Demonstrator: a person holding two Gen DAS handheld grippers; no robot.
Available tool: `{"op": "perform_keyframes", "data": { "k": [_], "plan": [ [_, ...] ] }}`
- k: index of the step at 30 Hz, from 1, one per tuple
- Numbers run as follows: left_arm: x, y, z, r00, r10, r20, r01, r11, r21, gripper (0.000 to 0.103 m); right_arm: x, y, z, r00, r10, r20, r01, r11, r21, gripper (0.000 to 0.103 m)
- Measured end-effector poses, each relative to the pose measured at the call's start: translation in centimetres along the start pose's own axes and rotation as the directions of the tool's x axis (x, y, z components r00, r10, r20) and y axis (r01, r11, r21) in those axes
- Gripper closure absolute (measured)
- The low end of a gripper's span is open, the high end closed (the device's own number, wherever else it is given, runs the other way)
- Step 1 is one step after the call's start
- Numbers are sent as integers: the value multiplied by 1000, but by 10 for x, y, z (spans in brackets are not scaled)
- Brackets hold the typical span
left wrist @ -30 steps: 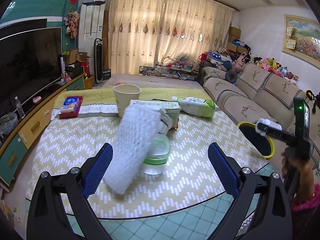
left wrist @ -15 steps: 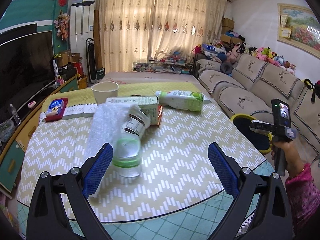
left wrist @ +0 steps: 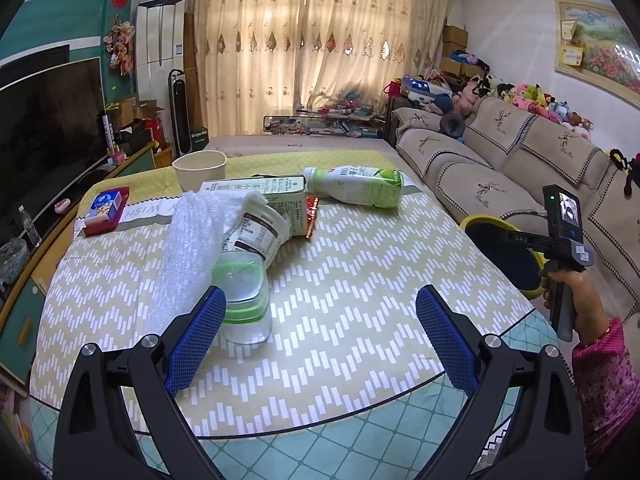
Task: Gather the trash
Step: 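Carry the pill bottle to the bin and open the right gripper, then grasp the green-capped clear jar with the left gripper and lift it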
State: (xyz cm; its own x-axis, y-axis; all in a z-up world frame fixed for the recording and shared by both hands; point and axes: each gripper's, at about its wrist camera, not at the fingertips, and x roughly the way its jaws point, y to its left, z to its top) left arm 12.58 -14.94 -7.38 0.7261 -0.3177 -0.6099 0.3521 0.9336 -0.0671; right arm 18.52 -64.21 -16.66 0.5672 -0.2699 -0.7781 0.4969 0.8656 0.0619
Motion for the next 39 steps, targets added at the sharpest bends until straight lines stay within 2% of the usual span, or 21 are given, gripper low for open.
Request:
{"op": "perform_keyframes", "data": {
  "k": [4, 7, 12, 16, 18, 21, 24, 30, 34, 37, 39],
  "plan": [
    [-4, 9, 1, 1000, 11, 8, -11, 1000, -20, 9, -5, 3, -1, 1000, 11, 8, -11, 1000, -7, 11],
    [-5, 14, -1, 1000, -19, -1, 19, 999, -31, 9, -7, 5, -2, 1000, 17, 7, -17, 1000, -5, 11],
    [0, 21, -9, 999, -13, -36, 12, 999, -46, 13, -8, 5, -3, 1000, 25, 4, -24, 1000, -12, 11],
    [16, 26, -14, 996, -33, -86, 26, 997, -74, 21, -8, 7, -4, 1000, 27, 3, -27, 1000, -12, 11],
    [26, 28, -18, 993, -32, -110, 23, 996, -84, 22, -9, 7, -5, 1000, 28, 5, -27, 1000, -14, 11],
    [41, 32, -23, 988, -11, -152, -5, 994, -105, 22, -9, 7, -5, 1000, 29, 6, -29, 999, -15, 11],
    [56, 39, -24, 983, 44, -179, -66, 990, -122, 22, -8, 8, -6, 1000, 30, 3, -30, 999, -16, 11],
    [74, 45, -20, 981, 97, -168, -115, 988, -99, 23, -5, 11, -7, 999, 37, -7, -37, 999, -27, 11],
    [81, 44, -12, 982, 109, -153, -122, 989, -79, 37, -7, 9, -8, 999, 46, -5, -46, 999, -23, 11],
    [82, 44, -9, 980, 129, -150, -141, 987, -72, 52, -10, 7, -9, 999, 51, -1, -51, 998, -21, 11],
    [81, 44, -10, 981, 124, -150, -137, 988, -77, 52, -14, 8, -11, 999, 53, 5, -53, 998, -22, 11]
  ]
}}
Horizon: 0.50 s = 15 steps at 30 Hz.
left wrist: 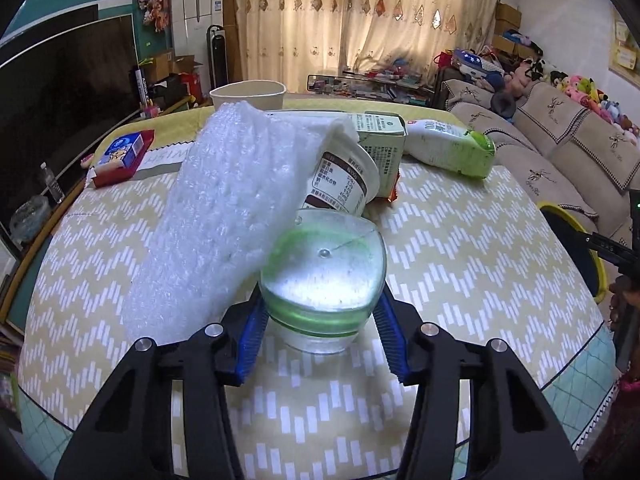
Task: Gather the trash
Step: 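Grasp the green-capped clear jar with the left gripper and lift it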
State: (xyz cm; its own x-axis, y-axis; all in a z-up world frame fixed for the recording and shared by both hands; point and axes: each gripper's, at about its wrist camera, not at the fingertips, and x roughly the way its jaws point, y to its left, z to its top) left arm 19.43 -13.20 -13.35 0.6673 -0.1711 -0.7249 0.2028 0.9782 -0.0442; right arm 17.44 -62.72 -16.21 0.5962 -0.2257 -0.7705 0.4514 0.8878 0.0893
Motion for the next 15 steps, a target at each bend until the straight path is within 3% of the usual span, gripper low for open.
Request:
{"op": "perform_keyframes", "data": {
  "k": [7, 15],
  "plan": [
    [-14, -11, -11, 998, -64, -18, 64, 998, 16, 53, -19, 3, -2, 999, 12, 36, -11, 1000, -14, 11],
    [-39, -52, -13, 986, -168, -2, 168, 981, 95, 53, -51, -7, -11, 997, 26, 77, -26, 1000, -7, 11]
  ]
}}
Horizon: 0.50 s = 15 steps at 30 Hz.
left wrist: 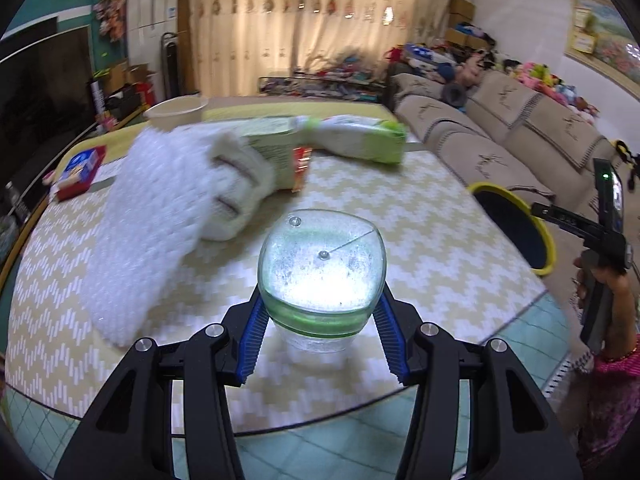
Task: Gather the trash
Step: 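Grasp the green-capped clear jar with the left gripper and lift it, then move the jar over the bin and open the left gripper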
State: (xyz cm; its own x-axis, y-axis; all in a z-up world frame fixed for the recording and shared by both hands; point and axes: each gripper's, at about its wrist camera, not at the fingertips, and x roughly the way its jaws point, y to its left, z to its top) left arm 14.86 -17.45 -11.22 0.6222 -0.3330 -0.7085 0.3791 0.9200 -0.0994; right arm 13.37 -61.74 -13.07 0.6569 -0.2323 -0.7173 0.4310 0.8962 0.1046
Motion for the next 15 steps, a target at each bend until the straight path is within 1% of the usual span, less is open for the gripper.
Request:
{"op": "perform_keyframes", "data": {
  "k": [4, 8, 11, 14, 15],
  "plan": [
    [-3, -26, 8, 999, -50, 7, 49, 997, 56, 53, -16, -11, -5, 1000, -14, 26, 13, 1000, 7, 11],
    [3, -60, 22, 993, -117, -2, 116, 986, 119, 53, -29, -23, -10, 999, -28, 46, 27, 999, 20, 11],
    [8, -87, 32, 987, -163, -7, 162, 973, 166, 53, -35, -33, -15, 998, -44, 53, 42, 999, 29, 11],
    [19, -120, 46, 975, -220, -20, 219, 951, 217, 53, -39, -44, -19, 997, -60, 55, 57, 997, 45, 11],
    [25, -132, 52, 969, -247, -25, 246, 941, 232, 53, -40, -49, -21, 996, -64, 55, 61, 997, 56, 11]
  ]
}}
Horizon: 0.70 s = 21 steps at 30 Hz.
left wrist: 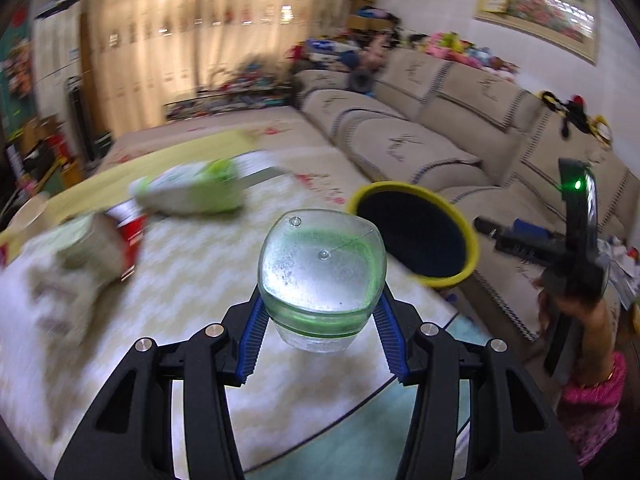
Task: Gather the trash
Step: 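Move the jar over the bin and open the left gripper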
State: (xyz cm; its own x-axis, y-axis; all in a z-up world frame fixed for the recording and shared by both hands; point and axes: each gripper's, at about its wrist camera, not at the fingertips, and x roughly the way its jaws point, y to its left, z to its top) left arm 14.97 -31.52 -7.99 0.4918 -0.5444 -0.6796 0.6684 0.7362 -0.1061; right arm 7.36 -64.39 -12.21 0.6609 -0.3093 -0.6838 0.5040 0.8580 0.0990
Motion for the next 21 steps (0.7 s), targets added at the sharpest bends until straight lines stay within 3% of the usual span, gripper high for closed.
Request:
{"op": "perform_keyframes", "data": {
  "k": [8, 15, 21],
  "plan": [
    [79, -63, 57, 991, -117, -66, 123, 989, 85, 53, 0, -39, -9, 999, -45, -13, 46, 997, 60, 11],
    [156, -98, 86, 981, -118, -154, 137, 984, 115, 53, 7, -60, -16, 998, -61, -36, 64, 993, 99, 11],
    [201, -112, 90, 971, -116, -208, 143, 983, 118, 52, 14, -67, -21, 996, -64, -57, 70, 991, 114, 11]
  ]
}}
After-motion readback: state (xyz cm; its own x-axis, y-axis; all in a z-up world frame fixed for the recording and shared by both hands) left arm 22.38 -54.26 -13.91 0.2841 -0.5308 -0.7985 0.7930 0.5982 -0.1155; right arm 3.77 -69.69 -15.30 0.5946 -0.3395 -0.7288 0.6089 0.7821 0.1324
